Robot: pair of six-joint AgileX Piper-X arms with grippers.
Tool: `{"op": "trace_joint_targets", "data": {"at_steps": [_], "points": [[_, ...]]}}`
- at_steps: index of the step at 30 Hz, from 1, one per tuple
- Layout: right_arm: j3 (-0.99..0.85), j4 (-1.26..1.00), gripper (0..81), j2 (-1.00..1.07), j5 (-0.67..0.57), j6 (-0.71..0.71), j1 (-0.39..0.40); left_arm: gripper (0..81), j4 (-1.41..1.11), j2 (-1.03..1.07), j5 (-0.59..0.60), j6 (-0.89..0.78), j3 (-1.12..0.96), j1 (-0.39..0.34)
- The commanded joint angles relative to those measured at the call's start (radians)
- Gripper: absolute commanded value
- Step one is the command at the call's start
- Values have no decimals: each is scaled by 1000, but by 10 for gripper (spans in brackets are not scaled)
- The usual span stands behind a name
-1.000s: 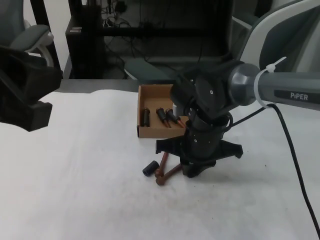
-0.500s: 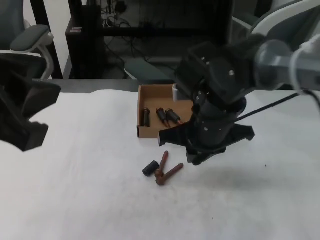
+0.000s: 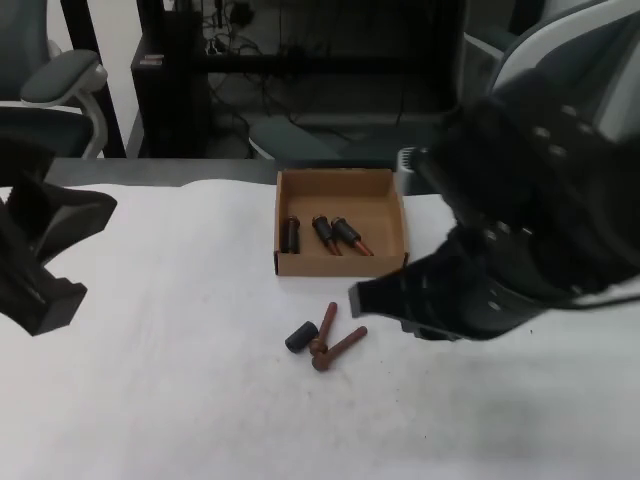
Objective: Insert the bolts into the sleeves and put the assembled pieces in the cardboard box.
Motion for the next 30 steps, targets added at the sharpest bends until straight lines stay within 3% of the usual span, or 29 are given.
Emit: {"op": "trace_joint_targets", "data": {"at_steps": [1, 9, 17, 20, 25, 30], "points": [[74, -86, 4, -95, 31, 19, 31, 476, 0, -7, -9, 6, 1, 1], [293, -285, 4, -344, 130, 70, 165, 476, 0, -7, -7, 6, 1, 1], [444, -433, 4, -556, 336, 75, 313, 476, 2, 40, 28, 3, 1, -2], [463, -434, 4, -576, 367, 39, 301, 476, -15, 87, 45, 3, 1, -2], [463, -434, 4, -564, 317, -104, 234, 476, -111, 188, 83, -25, 1, -18], [463, -434, 4, -545, 177, -138, 99, 476, -193, 329, 80, -18, 1, -125]]}}
